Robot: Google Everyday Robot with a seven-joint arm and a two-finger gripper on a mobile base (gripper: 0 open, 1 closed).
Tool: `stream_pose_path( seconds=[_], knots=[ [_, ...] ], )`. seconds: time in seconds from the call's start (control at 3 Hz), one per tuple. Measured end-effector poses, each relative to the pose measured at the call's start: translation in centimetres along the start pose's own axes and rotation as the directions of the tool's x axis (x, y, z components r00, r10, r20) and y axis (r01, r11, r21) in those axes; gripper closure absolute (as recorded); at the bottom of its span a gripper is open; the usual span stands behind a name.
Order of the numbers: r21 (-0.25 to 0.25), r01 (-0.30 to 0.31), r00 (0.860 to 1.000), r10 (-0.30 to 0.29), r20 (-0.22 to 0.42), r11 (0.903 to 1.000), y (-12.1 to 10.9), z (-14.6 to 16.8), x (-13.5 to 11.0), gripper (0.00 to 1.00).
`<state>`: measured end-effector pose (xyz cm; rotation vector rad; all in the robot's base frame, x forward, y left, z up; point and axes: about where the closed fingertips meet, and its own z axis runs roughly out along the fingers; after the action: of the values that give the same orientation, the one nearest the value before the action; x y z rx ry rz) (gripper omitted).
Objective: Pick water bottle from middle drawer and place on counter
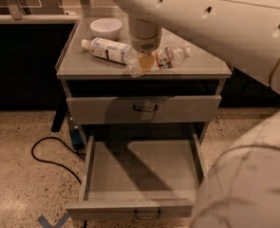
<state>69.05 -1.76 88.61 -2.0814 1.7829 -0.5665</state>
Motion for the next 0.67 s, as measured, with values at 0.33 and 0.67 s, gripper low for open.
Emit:
stream_pose_path(
  seconds=[0.33,0.67],
  knots=[
    [-0.026,-0.076,0.994,0.073,-0.083,0.9968,-1.2,2.0,6.6,1.00],
    [-0.011,-0.149,0.981,0.147,-0.125,0.9888,-3.6,4.6,13.8,1.00]
  ],
)
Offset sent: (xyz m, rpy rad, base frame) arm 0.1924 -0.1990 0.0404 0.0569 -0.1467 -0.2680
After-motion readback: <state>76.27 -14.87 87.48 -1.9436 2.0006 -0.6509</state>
